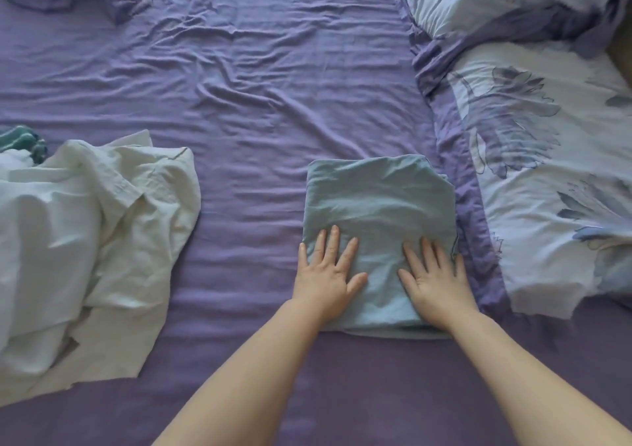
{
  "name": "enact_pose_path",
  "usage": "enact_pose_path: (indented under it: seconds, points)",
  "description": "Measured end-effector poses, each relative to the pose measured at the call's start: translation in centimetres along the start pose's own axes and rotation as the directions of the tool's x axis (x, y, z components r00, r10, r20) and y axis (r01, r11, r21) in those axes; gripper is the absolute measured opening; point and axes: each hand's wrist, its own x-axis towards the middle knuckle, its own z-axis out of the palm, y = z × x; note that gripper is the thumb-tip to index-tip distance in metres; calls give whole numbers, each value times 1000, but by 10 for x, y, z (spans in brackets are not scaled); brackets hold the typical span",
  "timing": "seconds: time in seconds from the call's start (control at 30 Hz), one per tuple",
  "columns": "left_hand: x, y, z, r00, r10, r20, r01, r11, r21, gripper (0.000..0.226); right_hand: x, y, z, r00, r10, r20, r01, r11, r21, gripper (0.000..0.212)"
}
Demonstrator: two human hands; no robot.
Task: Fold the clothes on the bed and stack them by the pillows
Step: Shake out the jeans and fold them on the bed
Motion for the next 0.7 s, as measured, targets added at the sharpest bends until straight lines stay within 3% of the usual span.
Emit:
enact_pose_path:
  seconds: [0.1,0.23,0.37,0.7]
  points:
    - [-30,1,-15,997,-39,61,40,999,-16,61,-27,-22,-11,1000,16,16,-17,994,104,60]
    - [-98,0,-19,982,-107,157,103,994,34,53,-85,-51,-14,996,-85,33,80,987,143,55]
    - [-171,-1,-26,933,-256,251,258,966,28,46,-143,-74,-21,978,-201,61,192,973,129,50]
    - [-303,-13,-62,892,-426,148,433,901,-20,51,-236,-150,-58,915,-400,62,392,914,108,50]
